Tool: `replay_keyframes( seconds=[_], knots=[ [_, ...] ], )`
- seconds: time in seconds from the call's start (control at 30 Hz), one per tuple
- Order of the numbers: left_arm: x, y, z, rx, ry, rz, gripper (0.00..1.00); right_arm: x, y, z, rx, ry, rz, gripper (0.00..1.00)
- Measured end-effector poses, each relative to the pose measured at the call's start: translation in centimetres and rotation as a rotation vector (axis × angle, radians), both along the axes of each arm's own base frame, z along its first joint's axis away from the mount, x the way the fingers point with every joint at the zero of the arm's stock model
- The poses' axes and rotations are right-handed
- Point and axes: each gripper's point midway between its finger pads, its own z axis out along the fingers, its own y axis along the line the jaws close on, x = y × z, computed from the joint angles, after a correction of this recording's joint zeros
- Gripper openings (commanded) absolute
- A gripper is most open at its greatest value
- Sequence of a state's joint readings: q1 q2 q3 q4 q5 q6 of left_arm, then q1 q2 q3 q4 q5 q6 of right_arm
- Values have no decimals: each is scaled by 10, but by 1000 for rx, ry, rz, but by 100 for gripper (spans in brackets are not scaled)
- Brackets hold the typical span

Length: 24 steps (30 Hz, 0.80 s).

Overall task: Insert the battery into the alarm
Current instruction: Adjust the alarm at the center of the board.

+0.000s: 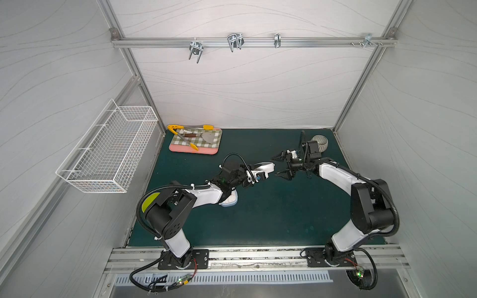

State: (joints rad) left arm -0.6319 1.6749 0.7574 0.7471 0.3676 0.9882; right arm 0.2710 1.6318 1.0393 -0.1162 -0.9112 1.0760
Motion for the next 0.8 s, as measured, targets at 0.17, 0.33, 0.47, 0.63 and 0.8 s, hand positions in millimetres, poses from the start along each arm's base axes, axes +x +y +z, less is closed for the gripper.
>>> replay_keyframes(
  seconds=[0.17, 0.33, 0.47, 0.63, 0.8],
  knots=[
    [-5, -3, 1, 36, -81, -32, 19, 0, 3, 1, 48, 30, 11, 85],
    [-6, -5, 3, 56, -134, -45, 20, -1, 5, -2, 76, 62, 17, 72],
    [-4, -5, 7, 68, -187, -42, 20, -1, 6, -4, 88, 81, 15, 58],
    [-3, -5, 12, 79, -247, -32, 22, 0, 7, -4, 100, 91, 14, 47],
    [-3, -6, 12, 89, -278, -28, 23, 0, 7, -2, 118, 118, 10, 40]
  ],
)
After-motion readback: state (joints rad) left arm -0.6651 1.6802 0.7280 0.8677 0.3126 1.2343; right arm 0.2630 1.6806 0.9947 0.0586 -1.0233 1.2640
